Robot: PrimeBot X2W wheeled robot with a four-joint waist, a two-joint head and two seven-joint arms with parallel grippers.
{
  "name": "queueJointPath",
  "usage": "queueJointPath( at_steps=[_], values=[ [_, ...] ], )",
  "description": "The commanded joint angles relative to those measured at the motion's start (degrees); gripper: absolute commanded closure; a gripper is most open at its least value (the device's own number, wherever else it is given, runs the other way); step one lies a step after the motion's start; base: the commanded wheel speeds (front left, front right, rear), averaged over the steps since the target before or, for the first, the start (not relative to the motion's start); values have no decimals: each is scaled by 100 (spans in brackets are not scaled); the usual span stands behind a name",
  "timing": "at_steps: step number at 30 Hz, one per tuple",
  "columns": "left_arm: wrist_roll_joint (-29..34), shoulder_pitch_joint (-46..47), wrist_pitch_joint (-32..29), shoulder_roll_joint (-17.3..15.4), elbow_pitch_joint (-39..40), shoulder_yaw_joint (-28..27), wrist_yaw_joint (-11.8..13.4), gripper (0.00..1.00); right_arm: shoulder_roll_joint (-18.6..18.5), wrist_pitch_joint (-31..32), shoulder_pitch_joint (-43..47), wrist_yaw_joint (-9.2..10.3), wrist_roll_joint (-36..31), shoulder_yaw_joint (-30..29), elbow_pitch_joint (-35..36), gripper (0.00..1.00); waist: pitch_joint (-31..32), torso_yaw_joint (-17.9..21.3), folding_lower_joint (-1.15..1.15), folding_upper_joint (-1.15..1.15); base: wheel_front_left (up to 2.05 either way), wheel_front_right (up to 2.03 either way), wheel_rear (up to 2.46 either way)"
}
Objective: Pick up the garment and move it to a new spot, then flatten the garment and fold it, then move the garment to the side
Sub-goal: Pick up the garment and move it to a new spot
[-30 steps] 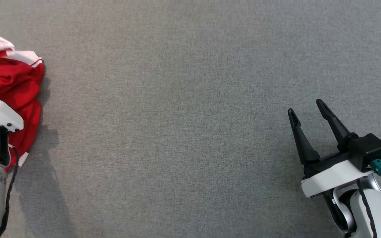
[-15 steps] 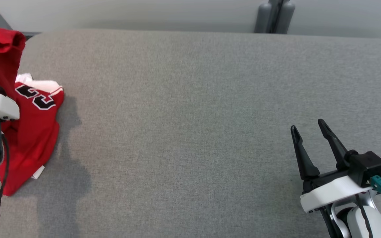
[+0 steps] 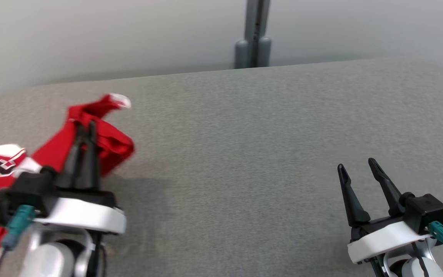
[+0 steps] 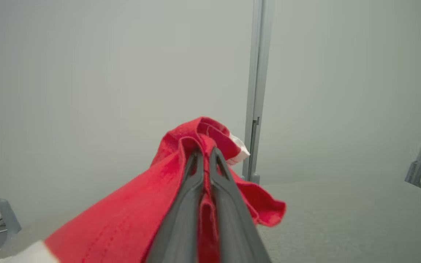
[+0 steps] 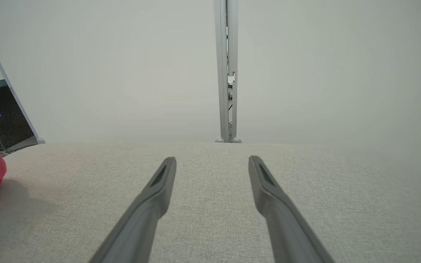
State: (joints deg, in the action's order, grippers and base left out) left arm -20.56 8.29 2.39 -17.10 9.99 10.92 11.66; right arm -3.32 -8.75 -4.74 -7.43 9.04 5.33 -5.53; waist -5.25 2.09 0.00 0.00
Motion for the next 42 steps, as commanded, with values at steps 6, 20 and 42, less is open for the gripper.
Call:
queueJointPath(
  at_steps=[6,20,42],
  values=[
    [0,271,-336,366,-232,893,-395,100,20,-17,-120,-11,60,-34,77,0,-318,730,0,0,0,0,0],
    [305,2533,-966,1188,-1725,2341,-1437,100,35,-458,-706,-11,557,324,-401,0,-1373,2136,0,0,0,0,0],
    [-398,2762,-750,1345,-3310,2944,-1632,0,26,-655,-927,-11,594,249,-801,0,-1234,1838,0,0,0,0,0]
  ],
)
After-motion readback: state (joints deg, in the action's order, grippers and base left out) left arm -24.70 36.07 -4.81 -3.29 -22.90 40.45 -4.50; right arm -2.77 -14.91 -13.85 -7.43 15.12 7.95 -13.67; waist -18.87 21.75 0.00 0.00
